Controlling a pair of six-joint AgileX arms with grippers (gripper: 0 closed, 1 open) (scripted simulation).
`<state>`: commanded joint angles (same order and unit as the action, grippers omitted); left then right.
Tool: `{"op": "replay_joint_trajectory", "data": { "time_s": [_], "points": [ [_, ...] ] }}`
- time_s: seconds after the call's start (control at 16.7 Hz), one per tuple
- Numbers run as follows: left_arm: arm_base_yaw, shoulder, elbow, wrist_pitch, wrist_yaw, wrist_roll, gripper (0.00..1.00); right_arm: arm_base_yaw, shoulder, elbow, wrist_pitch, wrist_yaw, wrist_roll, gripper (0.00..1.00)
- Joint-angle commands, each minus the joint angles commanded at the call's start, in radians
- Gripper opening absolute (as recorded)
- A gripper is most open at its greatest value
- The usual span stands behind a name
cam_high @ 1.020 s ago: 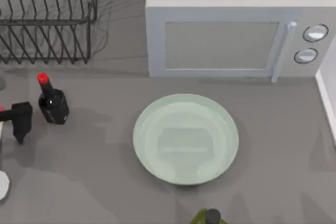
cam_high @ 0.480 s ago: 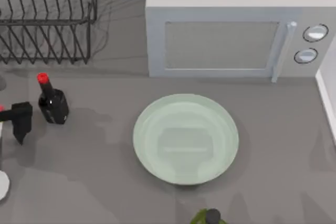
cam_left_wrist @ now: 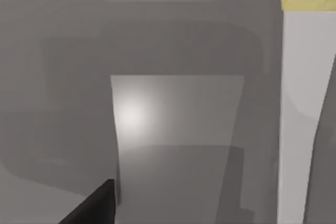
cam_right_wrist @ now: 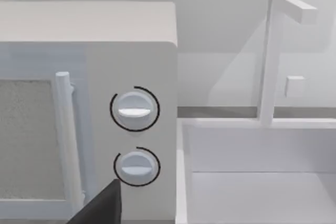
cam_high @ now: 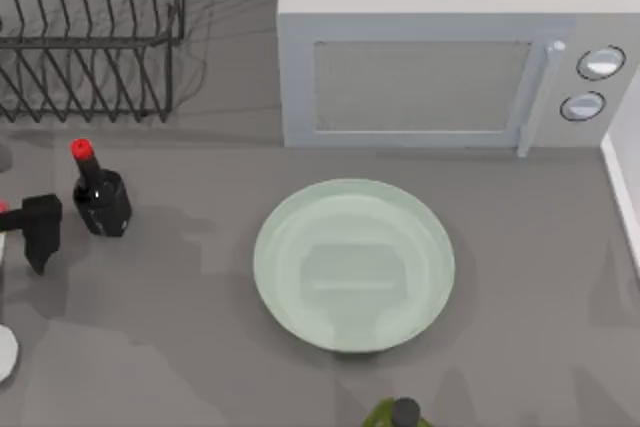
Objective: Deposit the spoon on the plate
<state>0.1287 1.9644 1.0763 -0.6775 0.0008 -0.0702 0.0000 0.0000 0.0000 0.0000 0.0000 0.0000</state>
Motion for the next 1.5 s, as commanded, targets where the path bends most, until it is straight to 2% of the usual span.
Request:
{"op": "replay_joint_trajectory", "data": {
  "time_s": [0.3,0.36,0.6,1.14,1.5],
  "points": [
    [0.000,0.000,0.000,0.000,0.000,0.000,0.00,0.000,0.000,0.000,0.000,0.000,0.000,1.00],
    [-0.001,-0.078,-0.009,-0.080,0.000,0.001,0.00,0.000,0.000,0.000,0.000,0.000,0.000,1.00],
    [-0.002,-0.100,0.029,-0.134,0.000,0.004,0.00,0.000,0.000,0.000,0.000,0.000,0.000,1.00],
    [-0.007,-0.208,0.215,-0.436,0.001,0.000,0.00,0.000,0.000,0.000,0.000,0.000,0.000,1.00],
    [-0.003,-0.217,0.234,-0.467,-0.001,-0.002,0.00,0.000,0.000,0.000,0.000,0.000,0.000,1.00]
  ]
}}
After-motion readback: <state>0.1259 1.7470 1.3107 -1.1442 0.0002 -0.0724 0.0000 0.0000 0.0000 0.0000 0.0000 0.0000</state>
